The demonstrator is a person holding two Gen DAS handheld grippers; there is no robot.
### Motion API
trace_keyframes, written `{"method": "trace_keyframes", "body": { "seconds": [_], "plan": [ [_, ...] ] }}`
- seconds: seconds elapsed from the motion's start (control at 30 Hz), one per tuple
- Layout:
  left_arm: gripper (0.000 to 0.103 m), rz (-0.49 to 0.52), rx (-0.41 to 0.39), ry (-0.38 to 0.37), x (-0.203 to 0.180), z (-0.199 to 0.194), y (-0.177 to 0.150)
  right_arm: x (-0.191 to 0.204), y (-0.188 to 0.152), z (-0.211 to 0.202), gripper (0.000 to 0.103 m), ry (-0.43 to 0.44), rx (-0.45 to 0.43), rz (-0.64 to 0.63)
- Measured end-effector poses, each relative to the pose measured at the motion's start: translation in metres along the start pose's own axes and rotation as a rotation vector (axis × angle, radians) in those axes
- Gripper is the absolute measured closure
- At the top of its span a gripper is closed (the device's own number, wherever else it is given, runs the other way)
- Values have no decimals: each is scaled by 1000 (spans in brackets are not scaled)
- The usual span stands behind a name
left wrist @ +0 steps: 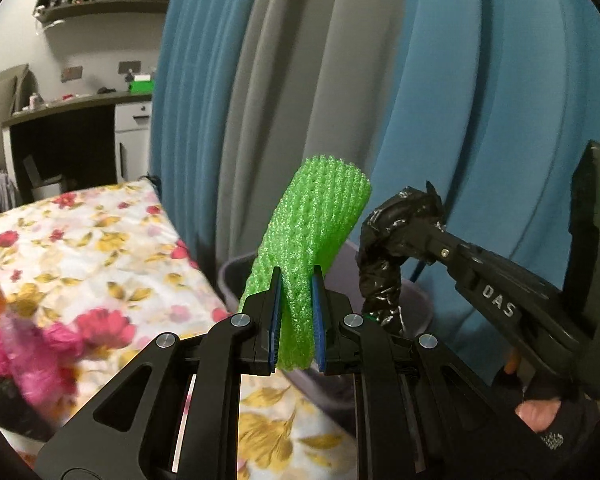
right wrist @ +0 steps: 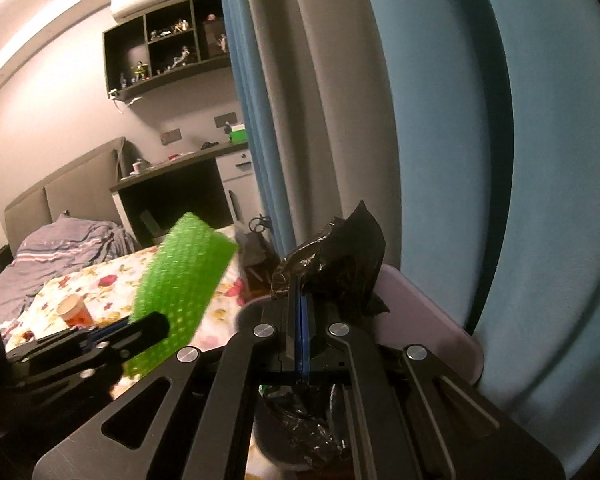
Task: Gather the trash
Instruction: 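Carry the green net and black bag in both tools over the grey bin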
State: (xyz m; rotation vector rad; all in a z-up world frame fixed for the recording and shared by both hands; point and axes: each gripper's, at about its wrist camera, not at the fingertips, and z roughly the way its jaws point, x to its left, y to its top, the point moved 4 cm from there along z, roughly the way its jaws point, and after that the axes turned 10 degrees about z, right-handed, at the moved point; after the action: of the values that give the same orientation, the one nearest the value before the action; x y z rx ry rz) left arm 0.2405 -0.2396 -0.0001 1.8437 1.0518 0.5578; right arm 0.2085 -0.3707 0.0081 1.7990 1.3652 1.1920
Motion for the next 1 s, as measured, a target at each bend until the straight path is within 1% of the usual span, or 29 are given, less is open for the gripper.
{"method": "trace_keyframes", "body": {
  "seconds": [0.17, 0.3, 0.7, 1.0],
  "plan": [
    [90, -21, 38, -32, -3, 33, -2, -12, -1, 13, 102, -11, 20, 9],
    [90, -30, 60, -43, -4, 50, -4, -18, -1, 21, 102, -19, 40, 23],
    [90, -41, 102, -75, -12, 78, -6, -27, -3, 35, 102, -31, 71, 31],
    [89, -73, 125, -114, -11, 94, -9, -30, -1, 46, 102, -39, 88, 40]
  ]
}}
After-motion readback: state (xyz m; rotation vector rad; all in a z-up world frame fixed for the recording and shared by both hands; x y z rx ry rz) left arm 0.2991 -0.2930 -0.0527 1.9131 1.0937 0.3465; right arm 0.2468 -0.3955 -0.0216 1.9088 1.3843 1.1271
